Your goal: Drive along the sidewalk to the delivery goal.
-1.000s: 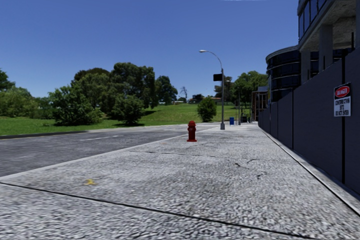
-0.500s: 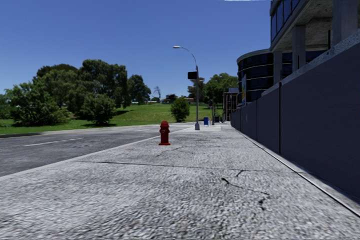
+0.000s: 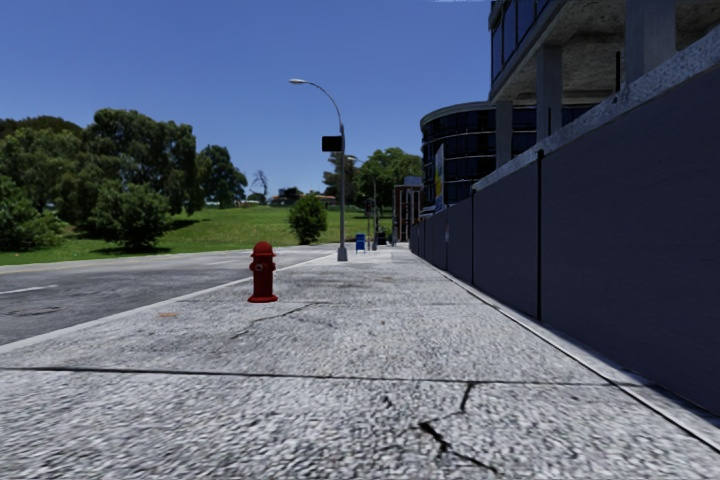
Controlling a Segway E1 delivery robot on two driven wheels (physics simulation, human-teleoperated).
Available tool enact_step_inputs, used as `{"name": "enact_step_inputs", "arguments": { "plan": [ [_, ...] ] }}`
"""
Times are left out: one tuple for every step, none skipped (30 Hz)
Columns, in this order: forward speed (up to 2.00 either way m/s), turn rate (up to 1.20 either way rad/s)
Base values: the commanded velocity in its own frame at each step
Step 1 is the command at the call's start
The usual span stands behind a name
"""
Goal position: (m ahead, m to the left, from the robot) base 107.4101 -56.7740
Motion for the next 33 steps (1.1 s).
{"name": "enact_step_inputs", "arguments": {
  "plan": [
    [2.00,-0.26],
    [2.00,-0.09],
    [2.00,0.00],
    [2.00,0.00],
    [2.00,0.00],
    [2.00,0.00],
    [2.00,0.00],
    [2.00,0.00],
    [2.00,0.00],
    [2.00,0.00],
    [2.00,0.00],
    [2.00,0.00],
    [2.00,0.00],
    [2.00,0.00],
    [2.00,0.00],
    [2.00,0.00],
    [2.00,0.00],
    [2.00,0.00],
    [2.00,0.00],
    [2.00,0.00],
    [2.00,0.00],
    [2.00,0.00],
    [2.00,0.00],
    [2.00,0.00],
    [2.00,0.00],
    [2.00,0.00],
    [2.00,0.00],
    [2.00,0.00],
    [2.00,0.00],
    [2.00,0.00],
    [2.00,0.00],
    [2.00,0.00],
    [2.00,0.00]
  ]
}}
